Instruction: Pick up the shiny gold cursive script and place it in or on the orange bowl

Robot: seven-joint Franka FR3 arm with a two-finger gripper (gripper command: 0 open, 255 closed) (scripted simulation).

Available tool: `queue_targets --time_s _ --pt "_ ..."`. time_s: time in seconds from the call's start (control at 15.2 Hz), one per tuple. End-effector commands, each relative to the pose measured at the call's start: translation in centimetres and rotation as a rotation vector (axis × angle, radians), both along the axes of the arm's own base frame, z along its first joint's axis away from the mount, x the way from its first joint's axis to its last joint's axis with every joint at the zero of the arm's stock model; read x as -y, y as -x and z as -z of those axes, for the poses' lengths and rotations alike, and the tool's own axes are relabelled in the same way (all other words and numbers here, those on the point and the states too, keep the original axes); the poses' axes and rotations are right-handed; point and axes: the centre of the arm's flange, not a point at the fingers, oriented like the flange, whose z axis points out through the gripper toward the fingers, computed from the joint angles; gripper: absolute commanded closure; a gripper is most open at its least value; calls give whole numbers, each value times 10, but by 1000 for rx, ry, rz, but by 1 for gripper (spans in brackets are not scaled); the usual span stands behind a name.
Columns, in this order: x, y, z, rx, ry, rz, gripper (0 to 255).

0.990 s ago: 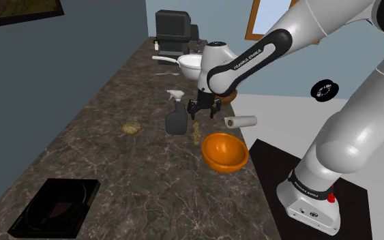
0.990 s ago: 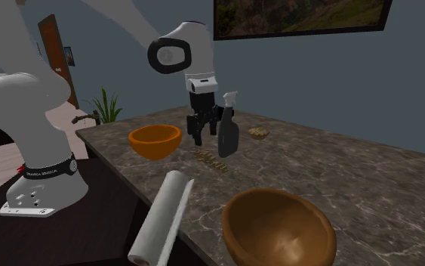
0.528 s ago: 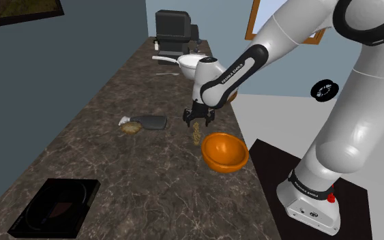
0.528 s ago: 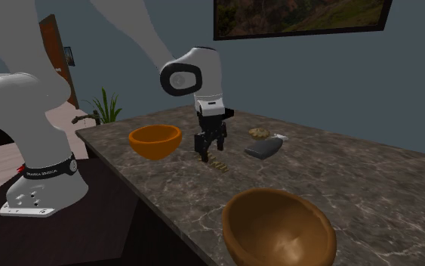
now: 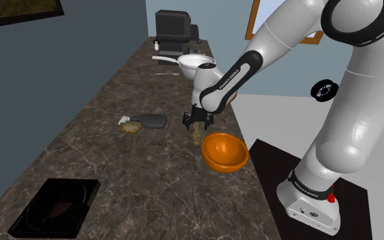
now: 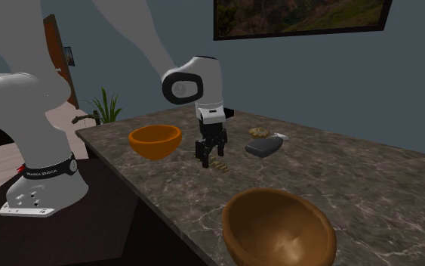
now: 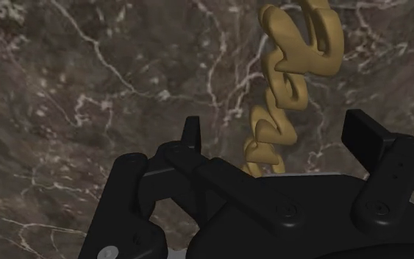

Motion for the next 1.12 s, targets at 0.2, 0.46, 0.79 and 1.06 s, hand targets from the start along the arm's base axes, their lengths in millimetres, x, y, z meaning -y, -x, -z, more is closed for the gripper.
queue_targets --time_s 0.2,0.46,0.79,1.06 --pt "0 0 0 0 0 0 255" --pt "0 0 0 0 0 0 255" --pt "0 0 0 0 0 0 255" --pt "0 0 -21 0 0 0 255"
